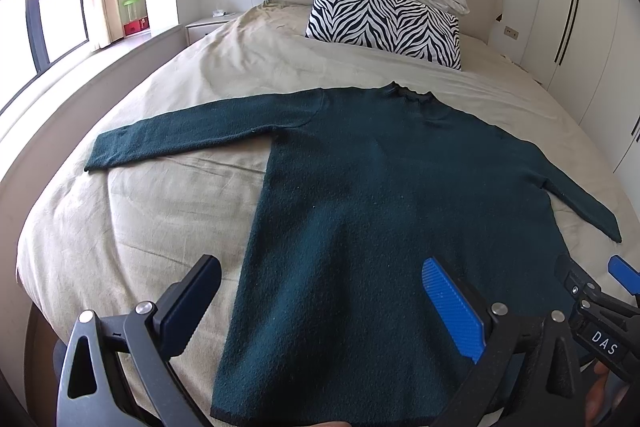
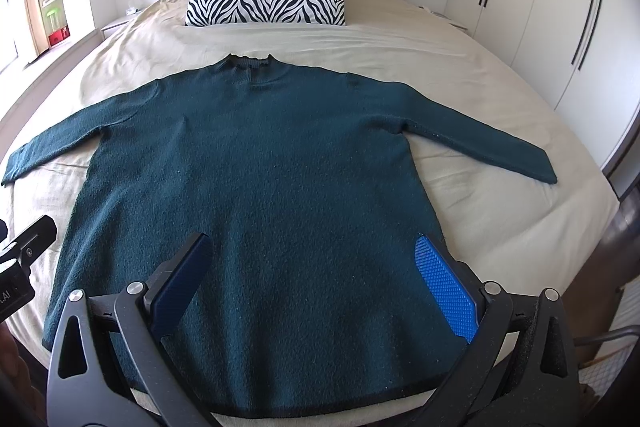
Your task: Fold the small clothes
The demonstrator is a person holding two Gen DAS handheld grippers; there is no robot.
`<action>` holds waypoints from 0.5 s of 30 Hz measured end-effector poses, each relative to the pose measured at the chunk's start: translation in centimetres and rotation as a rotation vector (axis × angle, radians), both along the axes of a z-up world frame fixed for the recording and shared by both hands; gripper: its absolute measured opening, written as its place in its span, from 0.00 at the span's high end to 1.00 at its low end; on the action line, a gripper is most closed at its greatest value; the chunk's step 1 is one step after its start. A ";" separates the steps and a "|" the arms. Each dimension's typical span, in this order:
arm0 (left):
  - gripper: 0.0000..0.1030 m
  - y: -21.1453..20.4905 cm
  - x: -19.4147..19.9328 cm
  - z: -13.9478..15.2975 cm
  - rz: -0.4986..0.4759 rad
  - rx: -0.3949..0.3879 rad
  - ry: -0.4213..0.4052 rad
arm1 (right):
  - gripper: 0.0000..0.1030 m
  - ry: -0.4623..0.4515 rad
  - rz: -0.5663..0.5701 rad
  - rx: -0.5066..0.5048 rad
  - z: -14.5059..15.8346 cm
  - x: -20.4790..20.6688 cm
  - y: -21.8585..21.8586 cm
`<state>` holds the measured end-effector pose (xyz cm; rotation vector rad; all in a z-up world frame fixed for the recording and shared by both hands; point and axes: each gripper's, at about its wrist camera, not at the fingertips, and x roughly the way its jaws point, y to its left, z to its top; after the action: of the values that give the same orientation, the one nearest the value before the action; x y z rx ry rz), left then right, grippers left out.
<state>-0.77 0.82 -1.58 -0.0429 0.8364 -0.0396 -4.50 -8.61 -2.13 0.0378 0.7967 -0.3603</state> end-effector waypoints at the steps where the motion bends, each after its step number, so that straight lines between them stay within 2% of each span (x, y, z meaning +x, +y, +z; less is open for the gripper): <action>1: 0.00 0.1 0.0 0.0 0.000 0.000 0.000 | 0.00 0.001 0.001 0.001 -0.1 0.0 0.0; 15: 0.00 0.0 -0.1 -0.2 0.001 -0.001 0.001 | 0.00 0.006 0.000 0.001 -0.3 0.0 0.1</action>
<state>-0.87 0.85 -1.80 -0.0445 0.8372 -0.0395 -4.51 -8.55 -2.45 0.0374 0.8024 -0.3600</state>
